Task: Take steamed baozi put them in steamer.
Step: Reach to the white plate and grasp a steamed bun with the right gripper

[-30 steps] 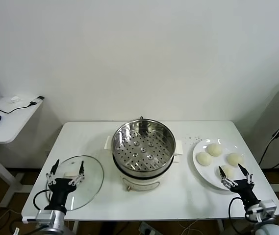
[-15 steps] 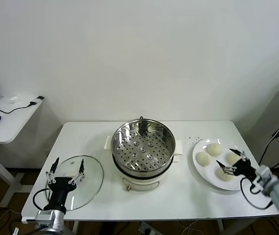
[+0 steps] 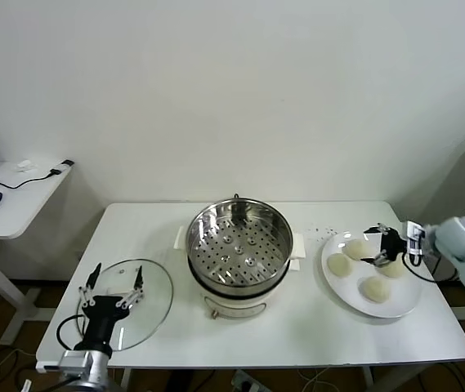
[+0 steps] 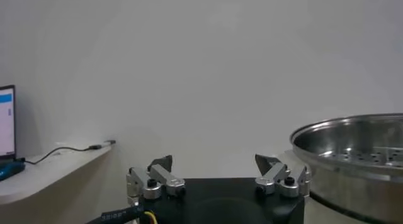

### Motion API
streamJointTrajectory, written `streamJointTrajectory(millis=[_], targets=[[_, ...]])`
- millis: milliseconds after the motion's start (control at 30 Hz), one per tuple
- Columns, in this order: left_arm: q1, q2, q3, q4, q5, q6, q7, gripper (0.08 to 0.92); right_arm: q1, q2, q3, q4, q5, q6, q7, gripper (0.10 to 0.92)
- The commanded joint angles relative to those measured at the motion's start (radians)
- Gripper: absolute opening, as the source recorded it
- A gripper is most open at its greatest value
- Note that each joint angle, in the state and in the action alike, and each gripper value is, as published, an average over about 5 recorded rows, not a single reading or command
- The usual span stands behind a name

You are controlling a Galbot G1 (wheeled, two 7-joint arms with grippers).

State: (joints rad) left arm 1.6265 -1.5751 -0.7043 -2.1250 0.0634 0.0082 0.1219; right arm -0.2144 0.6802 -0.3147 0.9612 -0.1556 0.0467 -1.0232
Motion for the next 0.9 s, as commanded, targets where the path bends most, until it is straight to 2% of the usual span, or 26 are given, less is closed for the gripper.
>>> streamJointTrajectory(millis=[33,267,433,900], targets=[[-0.002,0.006,0.002,0.002,-0.009,0.015,-0.002,0.823,0.296,0.142,-0.271,-0.352,-0.153,0.101,-0.119,0.823],[-0.006,0.014,-0.004,0.017,-0.033,0.013,-0.006,0.823,0.267,0.303,-0.160,-0.520,-0.279,0.141,-0.119,0.823],[-0.015,0.014,-0.004,0.023,-0.028,0.014,-0.008,0.823,0.254,0.376,-0.122,-0.579,-0.304,0.153,-0.106,0.823],[-0.015,0.022,-0.011,0.029,-0.026,0.013,-0.007,0.823,0.252,0.430,-0.104,-0.642,-0.354,0.160,-0.108,0.823]])
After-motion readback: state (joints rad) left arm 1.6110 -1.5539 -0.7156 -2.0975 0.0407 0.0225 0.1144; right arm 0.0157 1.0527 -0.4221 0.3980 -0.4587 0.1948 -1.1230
